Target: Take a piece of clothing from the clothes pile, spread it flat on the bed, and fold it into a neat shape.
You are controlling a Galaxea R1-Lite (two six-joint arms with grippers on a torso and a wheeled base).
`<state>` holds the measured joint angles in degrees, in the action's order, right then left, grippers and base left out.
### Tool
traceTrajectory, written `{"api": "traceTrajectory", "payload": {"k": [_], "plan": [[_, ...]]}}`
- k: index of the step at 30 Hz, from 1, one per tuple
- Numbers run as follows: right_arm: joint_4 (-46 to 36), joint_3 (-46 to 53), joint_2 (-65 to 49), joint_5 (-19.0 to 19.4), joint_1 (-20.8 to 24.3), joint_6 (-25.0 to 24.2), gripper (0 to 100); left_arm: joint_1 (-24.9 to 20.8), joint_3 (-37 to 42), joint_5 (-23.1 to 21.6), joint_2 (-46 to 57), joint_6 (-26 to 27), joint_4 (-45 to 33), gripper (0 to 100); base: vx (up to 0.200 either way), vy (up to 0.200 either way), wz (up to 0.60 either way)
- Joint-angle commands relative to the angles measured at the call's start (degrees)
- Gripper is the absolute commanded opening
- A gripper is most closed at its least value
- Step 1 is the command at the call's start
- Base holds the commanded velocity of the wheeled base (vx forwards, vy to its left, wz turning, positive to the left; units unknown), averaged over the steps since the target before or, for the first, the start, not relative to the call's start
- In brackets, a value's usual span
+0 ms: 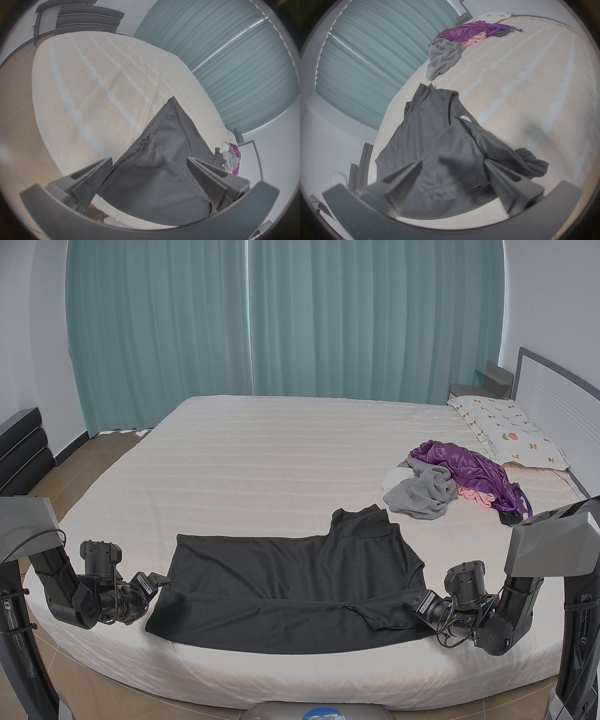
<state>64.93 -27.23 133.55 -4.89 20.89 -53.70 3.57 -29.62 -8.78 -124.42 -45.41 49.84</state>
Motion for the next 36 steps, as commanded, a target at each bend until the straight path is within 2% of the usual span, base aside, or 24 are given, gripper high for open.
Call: {"api": "traceTrajectory", "payload": {"k": [1, 16, 21, 29, 36], "plan": [[0.29, 0.34, 0.31, -0.12, -0.33, 0.00, 0, 0.03, 0.00, -0.01, -0.04, -0.03, 0.09, 100, 0.000, 0.000, 0.00], [-0.06, 5.00, -8.13, 0.67, 0.20, -0.53, 0, 0.03, 0.00, -0.01, 0.05, -0.12, 0.00, 100, 0.000, 0.000, 0.00], [-0.77, 6.76, -12.26, 2.60, 0.20, -0.70, 0, 0.03, 0.00, -0.01, 0.05, -0.12, 0.09, 100, 0.000, 0.000, 0.00], [-0.42, 9.48, -12.35, 3.04, -0.24, -0.79, 0, 0.03, 0.00, -0.01, 0.05, -0.12, 0.09, 100, 0.000, 0.000, 0.00], [0.11, 11.68, -9.62, 5.33, -0.59, -0.62, 0, 0.03, 0.00, -0.01, 0.14, -0.12, 0.00, 100, 0.000, 0.000, 0.00]]}}
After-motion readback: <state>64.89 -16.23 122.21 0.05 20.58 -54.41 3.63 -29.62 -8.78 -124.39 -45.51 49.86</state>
